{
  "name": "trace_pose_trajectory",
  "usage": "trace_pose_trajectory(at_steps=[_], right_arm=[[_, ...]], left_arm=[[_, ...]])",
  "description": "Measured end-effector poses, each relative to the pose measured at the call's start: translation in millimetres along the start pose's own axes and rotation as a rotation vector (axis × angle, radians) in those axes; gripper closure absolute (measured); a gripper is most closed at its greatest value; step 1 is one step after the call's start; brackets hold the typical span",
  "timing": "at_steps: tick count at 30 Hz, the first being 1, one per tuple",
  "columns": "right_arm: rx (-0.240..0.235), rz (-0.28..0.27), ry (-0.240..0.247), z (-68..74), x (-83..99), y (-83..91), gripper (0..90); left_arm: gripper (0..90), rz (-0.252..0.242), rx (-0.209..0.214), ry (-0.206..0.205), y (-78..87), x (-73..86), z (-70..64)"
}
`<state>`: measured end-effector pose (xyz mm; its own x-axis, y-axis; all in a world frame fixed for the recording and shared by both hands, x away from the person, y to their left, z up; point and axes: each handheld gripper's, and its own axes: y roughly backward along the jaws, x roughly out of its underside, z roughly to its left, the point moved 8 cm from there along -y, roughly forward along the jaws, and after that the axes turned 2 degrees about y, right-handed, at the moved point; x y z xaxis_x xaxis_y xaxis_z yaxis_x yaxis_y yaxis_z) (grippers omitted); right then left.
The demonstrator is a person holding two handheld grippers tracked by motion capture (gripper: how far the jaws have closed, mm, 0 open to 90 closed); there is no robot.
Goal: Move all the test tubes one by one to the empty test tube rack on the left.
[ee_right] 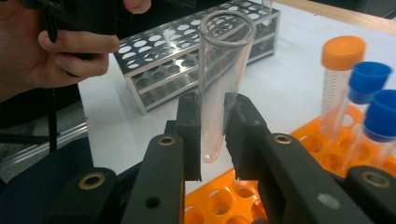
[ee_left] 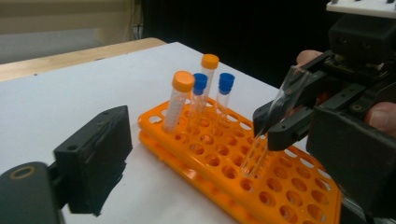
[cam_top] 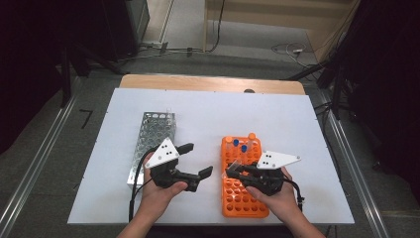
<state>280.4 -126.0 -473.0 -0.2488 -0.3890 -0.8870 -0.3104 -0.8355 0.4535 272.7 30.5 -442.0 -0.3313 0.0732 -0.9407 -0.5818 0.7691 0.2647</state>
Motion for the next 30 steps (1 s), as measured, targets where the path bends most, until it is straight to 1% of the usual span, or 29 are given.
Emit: trace_pose_trajectory(at_steps=[1,2,4,5,6,7,9,18,25,29,30], right_arm=[[-0.009,0.002,-0.001,1.6,0.1,-1.9,73.9],[-0.009,0.002,-0.001,1.6,0.1,-1.9,73.9],[-0.014,0.006,-0.005,3.0,0.1,-3.1,73.9],[-0.019,0.008,-0.007,3.7,0.2,-3.7,73.9],[-0.026,0.008,-0.007,5.1,0.1,-4.9,73.9],[-0.026,0.008,-0.007,5.1,0.1,-4.9,73.9],[-0.033,0.012,-0.009,6.6,0.1,-5.9,73.9],[-0.055,0.012,-0.008,11.7,-1.5,-8.7,73.9],[-0.069,0.013,-0.010,16.1,-3.7,-10.5,73.9],[-0.076,0.018,-0.015,17.6,-3.6,-12.0,73.9],[-0.078,0.019,-0.011,18.1,-3.4,-12.8,73.9]], left_arm=[[14.4,0.002,0.001,0.001,-0.7,-0.3,-1.6],[14.4,0.002,0.010,0.001,-1.9,-0.4,-3.5],[19.2,0.007,0.026,0.002,-3.8,-0.1,-6.9],[22.3,0.010,0.033,-0.001,-4.6,0.1,-8.5],[27.5,0.011,0.041,-0.006,-5.5,0.3,-9.9],[27.5,0.013,0.049,-0.008,-6.5,0.4,-11.7],[31.1,0.012,0.070,-0.009,-7.8,0.2,-14.6],[45.4,0.011,0.115,-0.016,-11.5,0.8,-21.5],[57.0,0.031,0.163,-0.026,-17.1,3.5,-28.8],[59.0,0.034,0.186,-0.024,-20.8,3.3,-33.3],[59.8,0.037,0.191,-0.031,-21.9,2.9,-34.7]])
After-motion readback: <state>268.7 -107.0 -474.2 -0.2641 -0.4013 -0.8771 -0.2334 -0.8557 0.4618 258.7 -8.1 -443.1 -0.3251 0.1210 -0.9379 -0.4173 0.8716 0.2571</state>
